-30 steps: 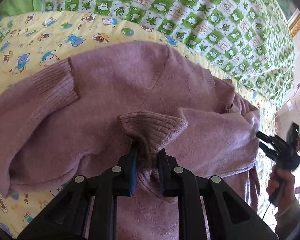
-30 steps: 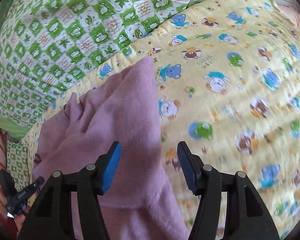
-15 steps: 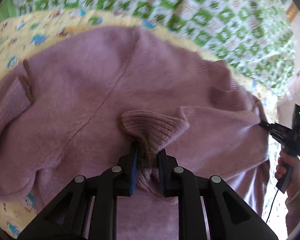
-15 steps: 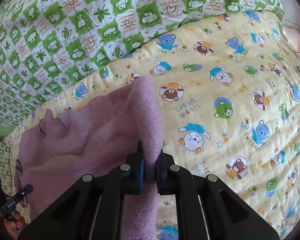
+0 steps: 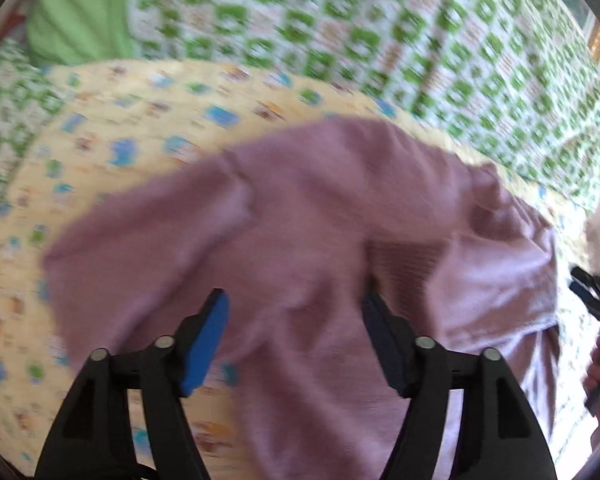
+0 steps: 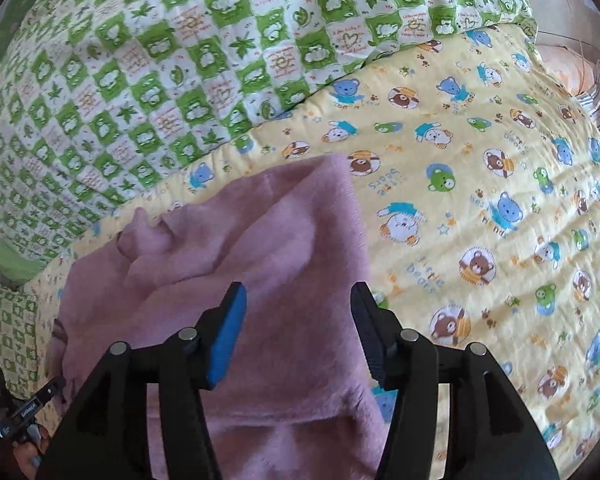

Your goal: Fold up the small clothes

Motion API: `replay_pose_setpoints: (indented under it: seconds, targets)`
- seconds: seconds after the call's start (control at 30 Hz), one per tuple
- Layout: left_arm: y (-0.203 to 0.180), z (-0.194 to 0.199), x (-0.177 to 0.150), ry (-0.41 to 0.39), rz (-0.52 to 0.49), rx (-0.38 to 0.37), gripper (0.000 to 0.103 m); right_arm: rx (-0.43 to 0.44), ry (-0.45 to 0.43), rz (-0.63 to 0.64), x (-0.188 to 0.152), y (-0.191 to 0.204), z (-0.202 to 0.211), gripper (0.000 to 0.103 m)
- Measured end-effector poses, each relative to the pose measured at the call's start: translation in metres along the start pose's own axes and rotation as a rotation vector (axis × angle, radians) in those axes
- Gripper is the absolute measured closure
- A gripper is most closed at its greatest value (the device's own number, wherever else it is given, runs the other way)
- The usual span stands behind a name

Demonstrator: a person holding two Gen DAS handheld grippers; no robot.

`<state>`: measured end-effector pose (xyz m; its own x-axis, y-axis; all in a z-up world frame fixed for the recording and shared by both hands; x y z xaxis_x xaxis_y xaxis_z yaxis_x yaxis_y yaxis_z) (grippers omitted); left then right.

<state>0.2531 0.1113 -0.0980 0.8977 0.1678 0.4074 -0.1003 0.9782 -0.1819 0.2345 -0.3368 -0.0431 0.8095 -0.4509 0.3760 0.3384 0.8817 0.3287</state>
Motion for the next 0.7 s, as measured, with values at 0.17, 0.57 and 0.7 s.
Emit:
replay_pose_setpoints:
  seconds: [0.17, 0.57, 0.7]
  targets:
    - [0.042, -0.007, 0.011, 0.000, 0.036, 0.171, 0.024, 0.080, 0.058, 0.032, -0.040, 0.036, -0.001, 0.047]
    - [0.044, -0.020, 0.027, 0.051, 0.022, 0.121, 0.099, 0.141, 0.104, 0.066, -0.074, 0.057, 0.012, 0.047]
    - [-0.038, 0.036, 0.050, -0.066, -0.067, -0.103, 0.100, 0.135, 0.081, 0.026, -0.071, 0.043, 0.020, 0.047]
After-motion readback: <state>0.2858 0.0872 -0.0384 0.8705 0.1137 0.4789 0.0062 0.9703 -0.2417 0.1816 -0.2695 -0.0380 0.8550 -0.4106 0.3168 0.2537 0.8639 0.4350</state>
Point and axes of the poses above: each gripper's, at about its wrist camera, not at the fingertips, and z roughly against the way its jaws point, y to its left, x to its top, the point moved 6 cm from there along -z, roughly the way its jaws point, and after that the axes turned 8 degrees about y, right-handed, at the moved point
